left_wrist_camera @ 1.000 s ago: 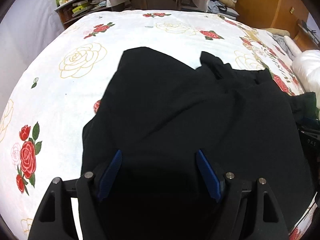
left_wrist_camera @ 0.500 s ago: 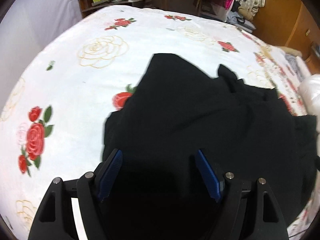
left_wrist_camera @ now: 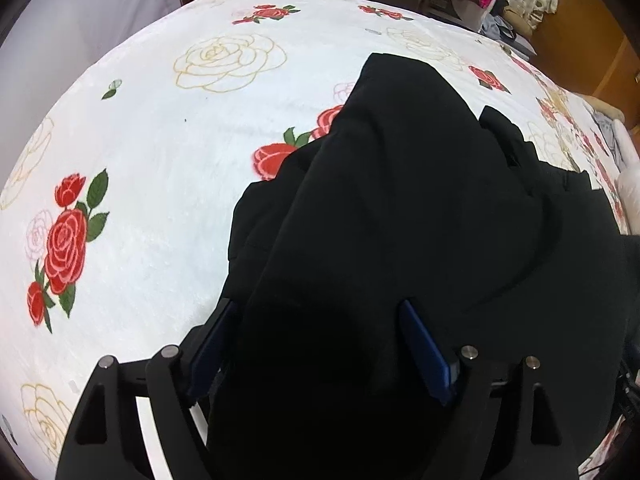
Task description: Fold large clothes
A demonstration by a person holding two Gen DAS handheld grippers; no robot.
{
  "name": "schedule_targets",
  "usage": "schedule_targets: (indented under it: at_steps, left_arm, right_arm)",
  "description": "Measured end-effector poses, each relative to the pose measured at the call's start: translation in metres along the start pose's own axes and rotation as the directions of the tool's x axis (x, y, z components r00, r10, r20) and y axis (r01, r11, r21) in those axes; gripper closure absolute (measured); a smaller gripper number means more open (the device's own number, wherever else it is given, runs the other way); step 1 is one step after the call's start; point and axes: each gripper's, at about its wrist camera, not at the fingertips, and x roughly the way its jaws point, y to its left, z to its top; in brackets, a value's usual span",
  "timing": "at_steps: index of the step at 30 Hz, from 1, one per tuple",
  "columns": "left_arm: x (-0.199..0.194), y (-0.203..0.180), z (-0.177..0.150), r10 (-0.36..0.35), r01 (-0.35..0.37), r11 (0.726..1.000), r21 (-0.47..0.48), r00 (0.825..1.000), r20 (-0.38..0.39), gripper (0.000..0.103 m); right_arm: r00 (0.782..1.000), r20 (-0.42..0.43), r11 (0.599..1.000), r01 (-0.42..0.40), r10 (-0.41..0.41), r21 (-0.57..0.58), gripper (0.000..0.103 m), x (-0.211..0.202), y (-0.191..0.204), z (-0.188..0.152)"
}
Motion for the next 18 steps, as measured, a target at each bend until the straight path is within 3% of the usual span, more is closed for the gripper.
schedule_targets:
  at_steps: [3, 8, 14, 18]
  left_arm:
    - [0.001, 0.000, 0.000, 0.021, -0.021, 1.000, 0.017, 1.000, 0.006, 0.012]
    - [-0.020, 0.003, 0.002, -0.028, 0.027, 0.999, 0.042, 0.999, 0.019, 0.014]
    - [-0.064, 0.018, 0.003, -0.185, 0.180, 0.980, 0.090, 0.981, 0.052, 0.014]
    - [-0.079, 0.030, -0.003, -0.194, 0.180, 0.969, 0.170, 0.979, 0.067, 0.014]
  right_arm:
    - [1.000, 0.008, 1.000, 0.007, -0.007, 0.004, 0.029, 0.001, 0.002, -0.002]
    - [1.000, -0.025, 1.000, -0.004, 0.004, 0.019, 0.029, -0.010, -0.003, 0.002]
    - [0.985, 0.141, 0.986, -0.113, 0.095, 0.119, 0.027, -0.070, -0.027, -0.007]
    - [0.981, 0.161, 0.981, -0.133, 0.109, 0.145, 0.025, -0.091, -0.052, -0.022]
